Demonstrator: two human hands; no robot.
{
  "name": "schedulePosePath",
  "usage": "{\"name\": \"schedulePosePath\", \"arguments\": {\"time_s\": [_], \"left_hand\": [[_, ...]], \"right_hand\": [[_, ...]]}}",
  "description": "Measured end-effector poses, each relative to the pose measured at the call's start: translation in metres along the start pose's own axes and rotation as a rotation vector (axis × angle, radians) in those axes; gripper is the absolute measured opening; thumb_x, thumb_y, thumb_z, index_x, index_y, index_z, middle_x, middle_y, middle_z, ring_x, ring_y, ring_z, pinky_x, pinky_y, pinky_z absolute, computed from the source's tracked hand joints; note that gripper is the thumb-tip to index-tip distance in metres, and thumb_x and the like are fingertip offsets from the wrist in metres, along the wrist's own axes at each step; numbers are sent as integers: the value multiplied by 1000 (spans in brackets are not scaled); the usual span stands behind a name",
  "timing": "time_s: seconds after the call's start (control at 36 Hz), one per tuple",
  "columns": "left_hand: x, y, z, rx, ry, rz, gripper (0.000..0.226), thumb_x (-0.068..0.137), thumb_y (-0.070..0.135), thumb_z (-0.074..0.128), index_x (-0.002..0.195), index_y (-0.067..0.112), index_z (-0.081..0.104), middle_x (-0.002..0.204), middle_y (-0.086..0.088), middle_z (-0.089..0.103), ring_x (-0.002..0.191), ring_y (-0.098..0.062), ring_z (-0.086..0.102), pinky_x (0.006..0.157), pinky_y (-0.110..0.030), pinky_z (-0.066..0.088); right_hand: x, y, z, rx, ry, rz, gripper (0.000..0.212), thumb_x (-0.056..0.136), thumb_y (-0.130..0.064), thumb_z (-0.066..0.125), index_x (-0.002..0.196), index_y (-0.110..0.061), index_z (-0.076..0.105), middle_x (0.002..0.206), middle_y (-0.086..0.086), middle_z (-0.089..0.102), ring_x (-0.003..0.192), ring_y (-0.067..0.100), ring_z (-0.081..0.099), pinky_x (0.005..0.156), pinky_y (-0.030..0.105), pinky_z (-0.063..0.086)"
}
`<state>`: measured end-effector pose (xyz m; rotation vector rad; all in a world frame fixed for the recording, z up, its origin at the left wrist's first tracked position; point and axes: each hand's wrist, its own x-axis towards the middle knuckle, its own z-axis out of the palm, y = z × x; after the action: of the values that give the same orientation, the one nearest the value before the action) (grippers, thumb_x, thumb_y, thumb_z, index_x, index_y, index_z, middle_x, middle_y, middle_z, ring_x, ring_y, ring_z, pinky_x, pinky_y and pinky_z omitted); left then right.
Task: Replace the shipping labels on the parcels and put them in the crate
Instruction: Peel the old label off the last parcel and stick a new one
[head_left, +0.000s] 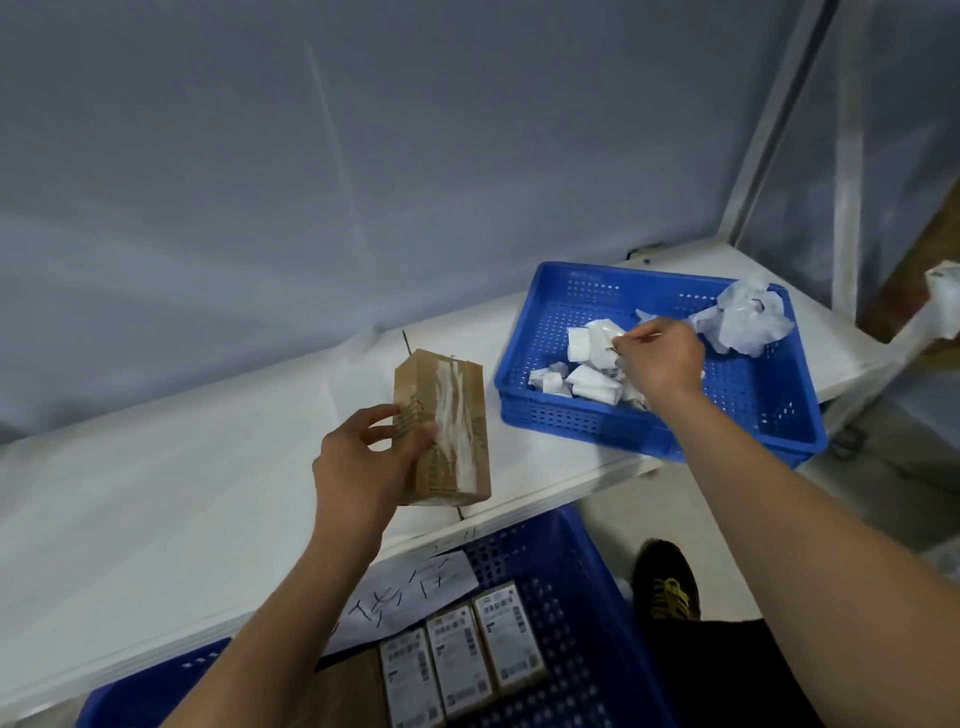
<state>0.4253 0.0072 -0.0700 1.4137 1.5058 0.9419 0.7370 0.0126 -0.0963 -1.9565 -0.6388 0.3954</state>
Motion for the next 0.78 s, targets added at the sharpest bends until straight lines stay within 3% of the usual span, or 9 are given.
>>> {"name": "schedulePosePath", "arguments": {"time_s": [0.14,0.22,0.33,0.44,0.56,0.67,0.78], "left_hand": [[4,0,0,-18,-12,-30,43,81,33,84,121,24,72,107,1,76,90,-16,74,76,-41,64],[4,5,-2,-64,-22,-38,42,81,31,85,120,24,72,106,0,76,91,-17,74,70,-36,63],[3,11,-6,-114,-33,-21,42,81,30,85,120,22,71,104,0,76,90,-17,75,61,-29,61],[1,12,-10,-167,-58,-36,41,79,30,87,116,23,72,102,-2,78,89,-21,76,75,-46,64],[0,9,-15,-226,-88,-60,41,78,30,88,115,23,72,98,-3,79,90,-23,77,85,-51,62],[-2,8,-23,-259,-105,-66,39,84,26,84,120,20,70,95,-1,80,89,-22,77,90,-51,60],[-3,1,-35,-266,-100,-70,35,88,24,80,121,18,69,96,-2,80,88,-23,77,90,-50,60]], "right_hand": [[2,-7,-7,-55,-51,-42,20,88,-20,75,80,-2,77,81,14,74,78,26,67,78,37,56],[-4,-9,-10,-25,-50,-45,29,90,-23,75,84,5,76,85,21,73,74,26,62,83,42,55],[-12,-10,-15,-13,-59,-68,22,89,-24,75,90,-2,77,84,9,73,77,21,64,84,34,53],[-20,-9,-17,-122,-14,-144,17,91,-25,73,88,-8,76,85,7,74,76,22,65,76,34,53],[-33,-21,-11,-227,100,-226,23,93,-30,68,102,-11,75,94,4,74,85,24,66,73,29,46],[-56,-45,3,-60,48,-284,23,94,-30,68,97,-9,76,95,1,74,84,17,66,73,23,40],[-89,-66,23,65,-67,-313,29,97,-38,64,99,-10,74,91,0,71,86,16,65,82,31,49]]}}
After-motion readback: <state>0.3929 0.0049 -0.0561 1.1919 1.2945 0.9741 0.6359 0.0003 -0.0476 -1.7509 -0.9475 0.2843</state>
